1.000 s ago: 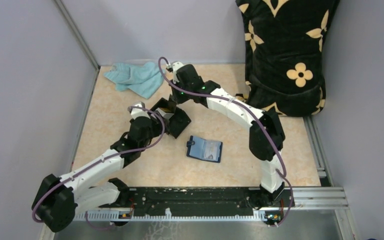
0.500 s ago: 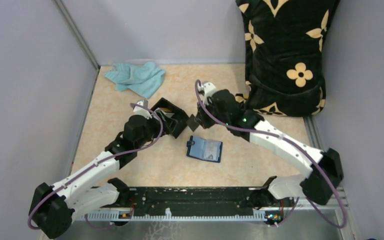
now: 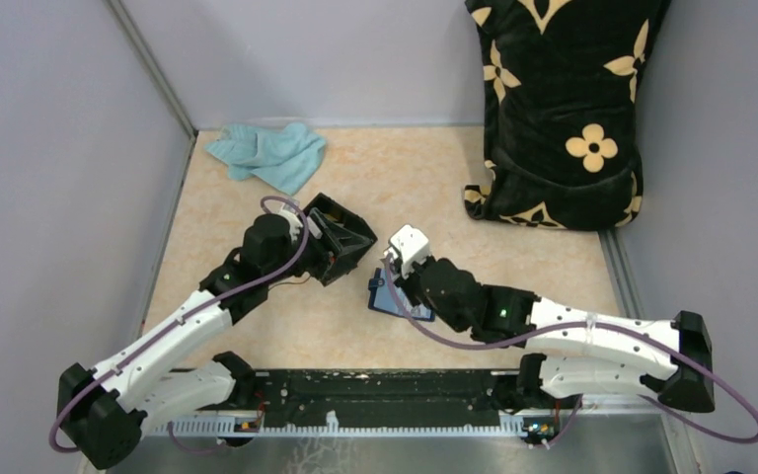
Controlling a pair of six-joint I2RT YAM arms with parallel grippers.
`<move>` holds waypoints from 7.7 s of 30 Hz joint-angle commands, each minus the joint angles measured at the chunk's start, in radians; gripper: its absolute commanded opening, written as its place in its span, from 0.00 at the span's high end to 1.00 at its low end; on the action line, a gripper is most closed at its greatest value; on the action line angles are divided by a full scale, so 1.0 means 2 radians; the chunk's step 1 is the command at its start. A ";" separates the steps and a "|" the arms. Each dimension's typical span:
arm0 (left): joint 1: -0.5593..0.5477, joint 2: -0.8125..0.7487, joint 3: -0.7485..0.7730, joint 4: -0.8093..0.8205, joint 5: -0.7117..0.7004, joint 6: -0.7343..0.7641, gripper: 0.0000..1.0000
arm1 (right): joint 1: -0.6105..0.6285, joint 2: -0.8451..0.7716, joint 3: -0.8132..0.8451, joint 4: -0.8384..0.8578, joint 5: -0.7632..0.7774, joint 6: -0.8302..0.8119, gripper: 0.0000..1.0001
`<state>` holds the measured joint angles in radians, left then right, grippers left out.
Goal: Put the credit cards into the card holder
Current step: Pick up the credit card from the storage box, then insert the credit card into the card holder.
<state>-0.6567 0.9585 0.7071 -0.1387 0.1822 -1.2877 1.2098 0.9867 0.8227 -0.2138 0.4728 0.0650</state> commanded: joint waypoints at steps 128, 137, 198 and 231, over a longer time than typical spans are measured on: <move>0.023 0.296 -0.117 0.633 0.183 0.054 0.68 | -0.368 0.098 -0.234 0.542 -0.517 0.495 1.00; 0.023 0.187 -0.149 0.412 0.033 0.120 0.50 | -0.368 0.000 -0.254 0.377 -0.441 0.451 1.00; -0.054 0.216 -0.190 0.301 -0.067 0.144 0.87 | -0.333 0.266 -0.278 0.505 -0.441 0.490 1.00; -0.090 0.248 -0.171 0.257 -0.098 0.144 0.87 | -0.332 0.253 -0.243 0.385 -0.386 0.466 1.00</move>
<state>-0.8249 1.4307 0.3573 0.4374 0.0032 -1.0058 0.5369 1.5070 0.3050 0.6106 -0.3607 1.0317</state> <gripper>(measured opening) 0.135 0.007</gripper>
